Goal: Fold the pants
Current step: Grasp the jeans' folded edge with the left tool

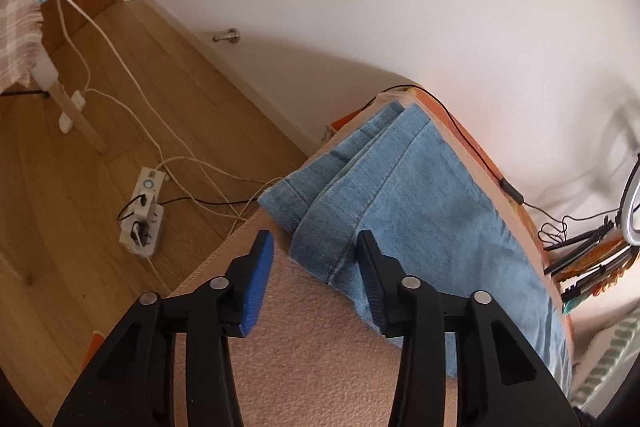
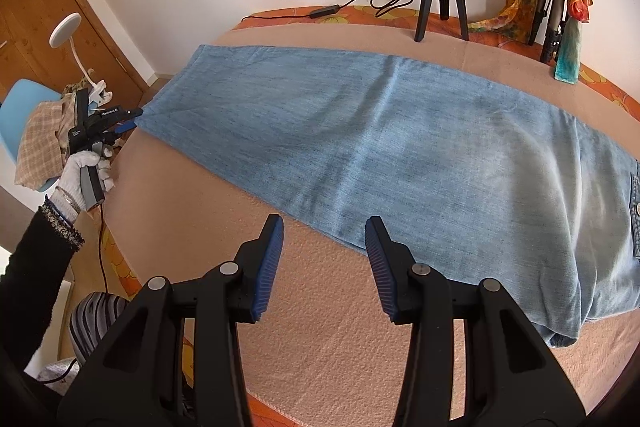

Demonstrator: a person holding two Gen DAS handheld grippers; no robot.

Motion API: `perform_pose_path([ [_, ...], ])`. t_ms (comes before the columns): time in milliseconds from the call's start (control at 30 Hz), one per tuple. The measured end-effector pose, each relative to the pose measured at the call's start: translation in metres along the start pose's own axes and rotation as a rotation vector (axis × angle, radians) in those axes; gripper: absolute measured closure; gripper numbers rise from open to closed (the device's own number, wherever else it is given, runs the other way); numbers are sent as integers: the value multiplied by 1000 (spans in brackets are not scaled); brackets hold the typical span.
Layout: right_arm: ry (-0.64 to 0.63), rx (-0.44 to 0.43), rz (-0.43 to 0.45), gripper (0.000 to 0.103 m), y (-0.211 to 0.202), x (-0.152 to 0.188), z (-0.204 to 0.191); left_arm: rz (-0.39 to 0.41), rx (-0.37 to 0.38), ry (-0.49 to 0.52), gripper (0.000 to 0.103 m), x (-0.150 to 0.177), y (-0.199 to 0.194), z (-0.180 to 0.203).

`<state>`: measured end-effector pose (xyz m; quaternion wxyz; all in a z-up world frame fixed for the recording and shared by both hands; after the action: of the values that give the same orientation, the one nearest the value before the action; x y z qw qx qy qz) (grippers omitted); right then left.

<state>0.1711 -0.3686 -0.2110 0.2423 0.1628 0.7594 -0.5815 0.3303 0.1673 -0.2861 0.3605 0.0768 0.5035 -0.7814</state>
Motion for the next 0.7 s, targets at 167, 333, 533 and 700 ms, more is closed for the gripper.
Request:
perform_pose_path([
  [167,-5,-14,-4,58,6,-5,-9,-13,79,-171,49,-12,5,-23],
  [333,-15,-16,-11,58,14,-9,-16,-47,227,-290,49,-17,18,-31],
  [533,-12,-23,-20,58,22,-13,-19,-26,272,-250,49,-14,17,-16],
  [700,-13,-30,-31,58,28,-14,-23,0,242,-112,49,-10,11,9],
])
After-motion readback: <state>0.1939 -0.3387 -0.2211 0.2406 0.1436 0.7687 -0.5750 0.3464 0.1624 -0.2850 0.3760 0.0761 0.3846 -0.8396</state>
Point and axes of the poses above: each gripper's, at about its wrist camera, not at the fingertips, and y roughly the way its jaws point, z to its right, x to its underside, the point moved 3 cm from there along y, roughly the way its jaws point, and after that the axes turned 1 degree about -x, right-handed, at the moved point
